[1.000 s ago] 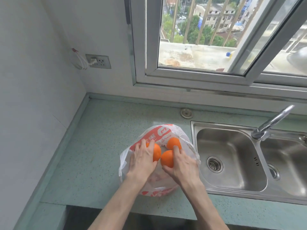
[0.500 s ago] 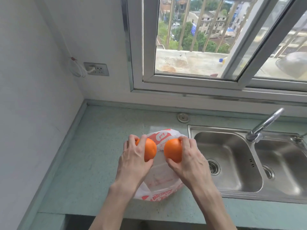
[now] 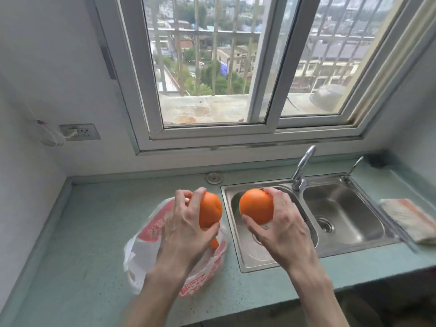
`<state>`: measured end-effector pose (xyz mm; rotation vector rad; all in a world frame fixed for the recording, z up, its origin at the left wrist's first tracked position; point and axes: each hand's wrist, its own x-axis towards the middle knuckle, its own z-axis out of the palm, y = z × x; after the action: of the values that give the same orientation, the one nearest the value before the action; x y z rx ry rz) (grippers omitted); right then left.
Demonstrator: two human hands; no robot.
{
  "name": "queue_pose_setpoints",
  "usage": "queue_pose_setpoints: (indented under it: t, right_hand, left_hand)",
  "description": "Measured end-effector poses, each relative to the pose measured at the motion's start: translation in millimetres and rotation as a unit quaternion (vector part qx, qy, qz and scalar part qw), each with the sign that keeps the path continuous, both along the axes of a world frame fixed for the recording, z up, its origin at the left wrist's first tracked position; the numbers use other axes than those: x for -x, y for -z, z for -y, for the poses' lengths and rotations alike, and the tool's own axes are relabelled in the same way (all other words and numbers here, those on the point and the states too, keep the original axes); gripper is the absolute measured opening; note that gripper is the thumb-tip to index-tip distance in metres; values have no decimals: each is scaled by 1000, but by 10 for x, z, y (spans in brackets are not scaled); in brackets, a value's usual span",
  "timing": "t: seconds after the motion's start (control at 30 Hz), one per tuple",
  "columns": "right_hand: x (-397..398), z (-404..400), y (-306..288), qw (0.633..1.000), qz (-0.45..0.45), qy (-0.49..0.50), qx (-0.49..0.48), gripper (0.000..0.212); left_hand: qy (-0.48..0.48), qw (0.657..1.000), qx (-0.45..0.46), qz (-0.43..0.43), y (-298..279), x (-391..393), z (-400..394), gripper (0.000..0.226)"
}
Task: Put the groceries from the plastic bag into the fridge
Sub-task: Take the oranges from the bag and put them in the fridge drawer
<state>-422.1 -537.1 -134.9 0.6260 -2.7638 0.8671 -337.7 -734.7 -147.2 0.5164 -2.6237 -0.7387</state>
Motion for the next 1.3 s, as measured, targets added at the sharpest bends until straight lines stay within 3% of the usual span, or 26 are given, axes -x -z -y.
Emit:
queue_pose_setpoints:
  t: [0.3,0.67,1.3]
  right_hand:
    - [-497,-1415,-144,993,-18,116,-24,72]
    - [-1713,-3099,-114,965,-2,261,15,68]
    - [-3520,-5159,-33,850,-65,520,51,67]
  left_hand:
    - [143,989,-22,-11,-122,-32,-1247,75]
    - [307,951,-7,-28,-127,-558,-2866,78]
    - [554,831,-17,-46,-292,-1238,-5476,75]
